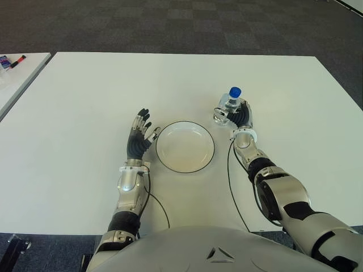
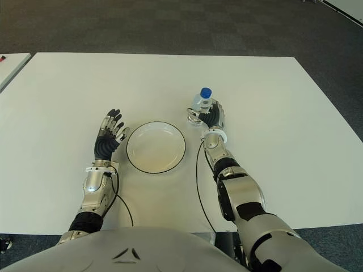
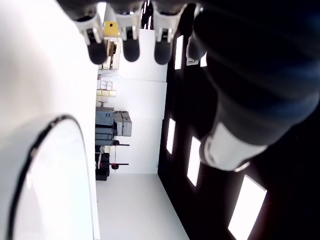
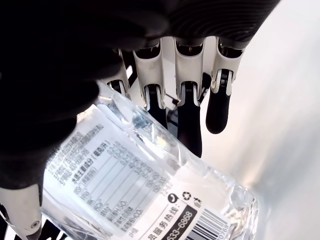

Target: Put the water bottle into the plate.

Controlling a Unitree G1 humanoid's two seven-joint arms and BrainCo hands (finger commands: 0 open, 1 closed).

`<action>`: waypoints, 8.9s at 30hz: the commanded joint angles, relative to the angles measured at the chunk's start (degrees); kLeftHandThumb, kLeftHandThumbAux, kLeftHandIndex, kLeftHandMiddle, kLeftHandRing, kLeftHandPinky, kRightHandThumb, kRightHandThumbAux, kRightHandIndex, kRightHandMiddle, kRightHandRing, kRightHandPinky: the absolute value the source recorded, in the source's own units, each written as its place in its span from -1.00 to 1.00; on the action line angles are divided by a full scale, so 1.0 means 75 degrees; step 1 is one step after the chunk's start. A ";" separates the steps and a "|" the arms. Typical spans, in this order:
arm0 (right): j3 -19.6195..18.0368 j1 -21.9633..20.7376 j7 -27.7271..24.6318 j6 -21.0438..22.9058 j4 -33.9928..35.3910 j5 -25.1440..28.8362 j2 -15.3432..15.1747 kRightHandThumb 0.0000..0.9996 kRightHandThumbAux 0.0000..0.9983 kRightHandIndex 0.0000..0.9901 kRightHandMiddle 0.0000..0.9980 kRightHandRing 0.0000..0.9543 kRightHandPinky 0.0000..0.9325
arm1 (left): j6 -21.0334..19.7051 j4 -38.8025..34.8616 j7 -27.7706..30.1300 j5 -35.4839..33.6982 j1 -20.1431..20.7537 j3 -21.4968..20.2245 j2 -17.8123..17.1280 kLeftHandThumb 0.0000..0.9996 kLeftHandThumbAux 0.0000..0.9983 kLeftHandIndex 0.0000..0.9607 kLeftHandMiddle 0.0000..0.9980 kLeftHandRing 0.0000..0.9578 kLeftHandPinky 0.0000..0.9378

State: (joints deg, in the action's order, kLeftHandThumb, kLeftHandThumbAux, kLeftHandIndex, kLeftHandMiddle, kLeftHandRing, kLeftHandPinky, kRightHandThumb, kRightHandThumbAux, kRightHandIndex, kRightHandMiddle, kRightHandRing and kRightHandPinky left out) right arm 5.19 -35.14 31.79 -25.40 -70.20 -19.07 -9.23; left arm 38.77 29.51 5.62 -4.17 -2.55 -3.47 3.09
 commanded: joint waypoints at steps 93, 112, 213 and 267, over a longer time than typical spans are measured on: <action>0.0415 0.2133 0.0184 -0.0384 0.4543 -0.0694 0.0108 0.69 0.35 -0.17 -0.02 0.15 0.19 | -0.0038 0.0373 -0.0046 -0.0027 0.0225 0.0038 0.0133 -0.35 0.51 -0.87 -0.82 -0.83 -0.73; 0.0494 0.3090 -0.0712 -0.0673 0.5953 -0.0650 0.0237 0.68 0.36 -0.17 -0.03 0.17 0.29 | 0.0091 0.0406 -0.0097 0.0034 0.0252 0.0035 0.0179 -0.33 0.52 -0.85 -0.80 -0.81 -0.73; 0.1059 0.4834 -0.1562 -0.0763 0.6672 -0.1123 0.0646 0.68 0.36 -0.22 0.10 0.31 0.40 | 0.0167 0.0115 -0.1093 0.0910 0.0150 0.0483 0.0289 -0.39 0.63 -0.84 -0.79 -0.80 -0.72; 0.0804 0.4734 -0.2356 0.0221 0.6081 -0.0408 0.0461 0.68 0.36 -0.22 0.07 0.17 0.09 | -0.0083 -0.0498 -0.1496 0.1035 -0.0124 0.0954 0.0320 -0.43 0.62 -0.84 -0.80 -0.81 -0.73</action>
State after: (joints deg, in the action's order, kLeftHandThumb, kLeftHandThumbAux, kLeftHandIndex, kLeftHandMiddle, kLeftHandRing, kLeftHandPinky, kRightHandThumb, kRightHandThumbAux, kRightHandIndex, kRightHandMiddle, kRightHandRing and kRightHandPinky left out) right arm 11.58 -0.57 14.73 -25.85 -22.18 -22.18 -4.94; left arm 39.02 26.22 -4.87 3.02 -3.09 3.24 3.53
